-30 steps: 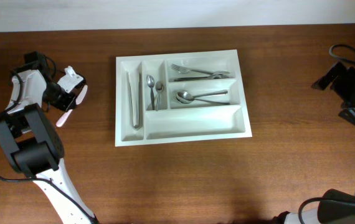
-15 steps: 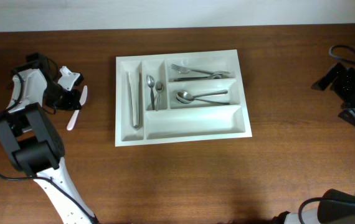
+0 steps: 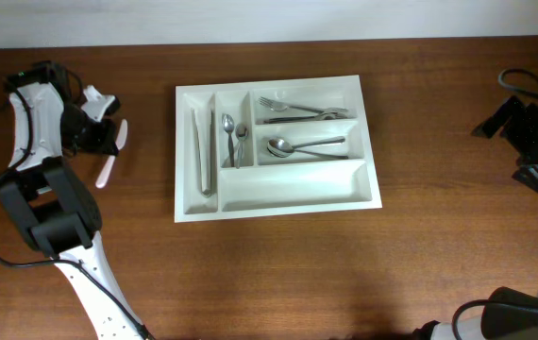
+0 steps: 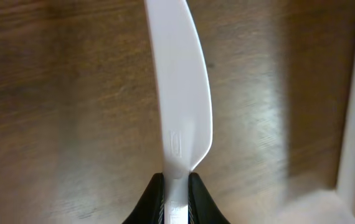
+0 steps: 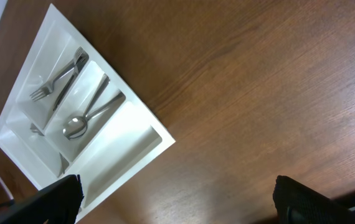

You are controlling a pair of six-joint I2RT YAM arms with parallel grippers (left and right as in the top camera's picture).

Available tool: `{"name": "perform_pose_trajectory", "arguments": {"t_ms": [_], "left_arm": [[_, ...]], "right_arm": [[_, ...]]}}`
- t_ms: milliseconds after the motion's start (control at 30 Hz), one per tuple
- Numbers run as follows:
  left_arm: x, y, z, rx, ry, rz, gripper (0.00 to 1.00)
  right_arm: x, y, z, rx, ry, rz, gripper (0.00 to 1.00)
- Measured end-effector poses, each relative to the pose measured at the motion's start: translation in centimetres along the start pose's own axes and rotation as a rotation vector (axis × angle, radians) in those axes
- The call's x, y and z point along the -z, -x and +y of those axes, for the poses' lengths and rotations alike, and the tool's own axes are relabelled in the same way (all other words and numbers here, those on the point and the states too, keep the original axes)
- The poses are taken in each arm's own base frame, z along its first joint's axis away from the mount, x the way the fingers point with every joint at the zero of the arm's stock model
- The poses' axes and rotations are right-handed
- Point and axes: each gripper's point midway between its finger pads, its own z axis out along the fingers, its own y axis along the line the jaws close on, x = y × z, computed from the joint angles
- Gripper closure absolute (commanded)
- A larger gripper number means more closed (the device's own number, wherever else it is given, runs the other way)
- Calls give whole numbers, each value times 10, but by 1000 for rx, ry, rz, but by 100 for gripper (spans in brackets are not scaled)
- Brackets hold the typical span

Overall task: Pack container
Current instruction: 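Carry the knife into the tray's long bottom compartment and release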

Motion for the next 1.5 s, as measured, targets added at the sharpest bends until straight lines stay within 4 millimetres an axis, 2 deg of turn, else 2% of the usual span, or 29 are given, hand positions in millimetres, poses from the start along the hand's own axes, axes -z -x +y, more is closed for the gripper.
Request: {"name": "perform_pose_trajectory", "arguments": {"t_ms": [167, 300, 467, 633, 733, 900, 1100, 1167, 1267, 1433, 1467, 1500], "left_arm": [[23, 7, -13, -22, 4, -8, 98], [41, 29, -41, -92, 7, -60, 98], [46, 54, -105, -240, 3, -87, 98], [39, 64, -189, -456, -17, -77, 98], [29, 55, -238, -606, -45, -29, 98], [13, 28, -318, -902, -94, 56, 98], [0, -5, -381, -1189, -135, 127, 98], [-4, -11, -395, -1259, -142, 135, 98], [-13, -19, -403, -1317, -139, 157, 98], [-38, -23, -394, -1333, -132, 195, 98], [-44, -24, -392, -1333, -133, 206, 96], [-49, -26, -389, -1332, -133, 218, 88]], "right_arm": [[0, 0, 0, -1, 0, 0, 1], [0, 0, 0, 0, 0, 0, 1], [0, 0, 0, -1, 0, 0, 1], [0, 0, 0, 0, 0, 0, 1], [0, 0, 0, -1, 0, 0, 1], [0, 0, 0, 0, 0, 0, 1], [0, 0, 0, 0, 0, 0, 1], [0, 0, 0, 0, 0, 0, 1], [0, 0, 0, -1, 0, 0, 1], [0, 0, 0, 0, 0, 0, 1], [0, 0, 0, 0, 0, 0, 1], [0, 0, 0, -1, 0, 0, 1]]}}
